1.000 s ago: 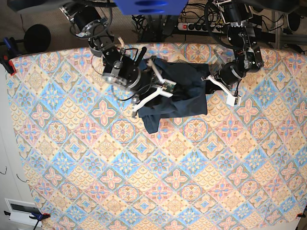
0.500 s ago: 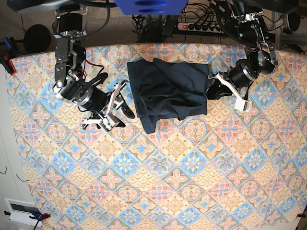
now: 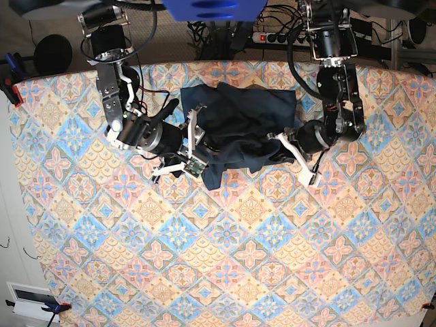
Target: Layout the t-shirt on the table in an organized manner, then fold the t-shirt properly
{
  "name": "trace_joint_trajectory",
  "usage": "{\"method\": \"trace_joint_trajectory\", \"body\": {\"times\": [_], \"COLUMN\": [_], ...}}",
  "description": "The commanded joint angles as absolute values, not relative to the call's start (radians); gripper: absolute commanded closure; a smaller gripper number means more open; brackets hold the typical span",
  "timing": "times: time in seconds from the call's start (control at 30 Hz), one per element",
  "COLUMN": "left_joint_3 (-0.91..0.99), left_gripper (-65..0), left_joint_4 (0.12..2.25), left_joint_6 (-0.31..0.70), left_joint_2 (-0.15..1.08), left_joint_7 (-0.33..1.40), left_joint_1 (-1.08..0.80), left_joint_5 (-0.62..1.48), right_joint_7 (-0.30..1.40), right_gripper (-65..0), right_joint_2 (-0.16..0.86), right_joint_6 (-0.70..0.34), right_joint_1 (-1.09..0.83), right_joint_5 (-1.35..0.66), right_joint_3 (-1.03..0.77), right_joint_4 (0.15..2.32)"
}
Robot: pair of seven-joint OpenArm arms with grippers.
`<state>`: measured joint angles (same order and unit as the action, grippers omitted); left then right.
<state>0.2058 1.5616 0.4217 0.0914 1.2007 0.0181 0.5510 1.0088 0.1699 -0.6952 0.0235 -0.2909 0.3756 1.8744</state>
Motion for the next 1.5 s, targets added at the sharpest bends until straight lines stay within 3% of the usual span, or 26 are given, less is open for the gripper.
{"method": "trace_joint_trajectory", "body": {"times": [0.0, 0.2, 0.3, 0.5, 0.73, 0.87, 1.07, 1.47], "left_joint_3": [0.208, 0.209, 0.234, 0.351, 0.383, 0.381, 0.351, 0.18], "left_gripper": [0.0, 0.0, 0.0, 0.0, -21.5, -30.4, -30.9, -30.9], "left_joint_4": [1.57, 1.475, 1.46, 1.461, 1.538, 1.666, 1.748, 1.797], "left_joint_6": [0.426, 0.394, 0.344, 0.346, 0.346, 0.346, 0.346, 0.346], "left_joint_2": [0.087, 0.085, 0.088, 0.094, 0.188, 0.202, 0.203, 0.17], "left_joint_7": [1.185, 1.082, 1.061, 1.084, 1.23, 1.285, 1.291, 1.291], "left_joint_1": [0.042, 0.077, 0.079, 0.074, 0.044, -0.024, -0.114, -0.082], "left_joint_5": [0.539, 0.412, 0.417, 0.547, 0.837, 0.937, 0.937, 0.748], "right_joint_7": [0.99, 0.992, 0.992, 0.992, 0.986, 0.984, 0.984, 0.984], "right_gripper": [-22.1, -22.1, -22.1, -22.1, -22.1, -22.1, -22.0, -22.0], "right_joint_2": [0.174, 0.236, 0.275, 0.337, 0.34, 0.337, 0.338, 0.335], "right_joint_6": [-0.698, -0.698, -0.698, -0.698, -0.698, -0.698, -0.698, -0.698], "right_joint_1": [0.031, 0.028, 0.027, 0.025, 0.025, 0.024, -0.022, -0.03], "right_joint_5": [-0.302, -0.298, -0.298, -0.298, -0.298, -0.298, -0.298, -0.298], "right_joint_3": [0.397, 0.544, 0.628, 0.7, 0.691, 0.642, 0.519, 0.433], "right_joint_4": [1.89, 1.906, 1.936, 1.96, 1.965, 1.969, 1.971, 1.968]}}
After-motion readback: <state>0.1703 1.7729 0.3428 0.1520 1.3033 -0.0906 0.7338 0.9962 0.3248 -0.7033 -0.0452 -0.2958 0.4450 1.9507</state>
